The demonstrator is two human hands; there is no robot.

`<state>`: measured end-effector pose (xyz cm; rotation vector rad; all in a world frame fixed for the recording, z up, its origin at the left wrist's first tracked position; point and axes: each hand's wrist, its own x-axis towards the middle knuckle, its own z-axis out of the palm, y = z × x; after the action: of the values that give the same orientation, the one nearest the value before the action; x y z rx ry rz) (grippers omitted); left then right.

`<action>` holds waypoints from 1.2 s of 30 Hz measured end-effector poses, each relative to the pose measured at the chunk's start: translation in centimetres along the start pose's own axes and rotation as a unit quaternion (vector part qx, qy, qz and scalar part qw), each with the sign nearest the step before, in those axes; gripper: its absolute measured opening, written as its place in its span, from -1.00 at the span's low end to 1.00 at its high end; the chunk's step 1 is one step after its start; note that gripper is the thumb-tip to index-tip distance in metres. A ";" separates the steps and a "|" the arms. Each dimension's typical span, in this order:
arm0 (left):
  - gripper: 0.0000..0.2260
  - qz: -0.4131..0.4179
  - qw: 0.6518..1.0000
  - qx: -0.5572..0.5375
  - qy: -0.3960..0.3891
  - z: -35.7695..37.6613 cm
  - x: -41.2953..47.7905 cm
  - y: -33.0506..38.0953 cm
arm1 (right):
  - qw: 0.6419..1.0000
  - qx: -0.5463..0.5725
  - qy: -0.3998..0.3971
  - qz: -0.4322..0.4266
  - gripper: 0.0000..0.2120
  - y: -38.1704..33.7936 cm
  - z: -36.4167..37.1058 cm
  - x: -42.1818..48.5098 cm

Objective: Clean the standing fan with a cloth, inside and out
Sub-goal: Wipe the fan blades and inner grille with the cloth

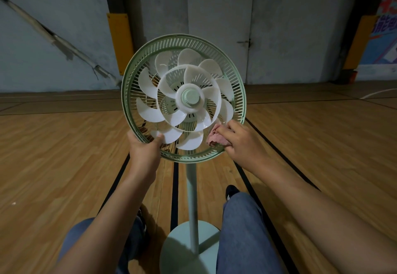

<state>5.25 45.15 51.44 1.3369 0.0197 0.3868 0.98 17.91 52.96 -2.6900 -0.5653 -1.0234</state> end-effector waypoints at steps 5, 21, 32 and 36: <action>-0.50 -0.006 1.000 0.003 0.005 -0.1 0.0 0.0 | 0.998 0.044 -0.042 -0.008 -0.55 -1.2 1.3 -0.5; -0.43 -0.018 1.000 0.006 -0.009 0.4 -0.1 -0.1 | 0.982 0.105 0.094 0.124 -0.62 -1.6 0.5 1.8; -0.49 -0.021 1.000 -0.010 0.001 0.4 0.2 -0.1 | 0.955 0.221 0.046 0.194 -0.63 -4.2 3.3 1.9; -0.54 -0.020 1.000 -0.010 0.001 0.5 0.2 0.0 | 0.948 0.247 0.018 0.200 -0.62 -4.0 3.1 2.0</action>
<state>5.53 44.78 51.58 1.3156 0.0431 0.3539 2.52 23.06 52.25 -2.2074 -0.2098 -0.7022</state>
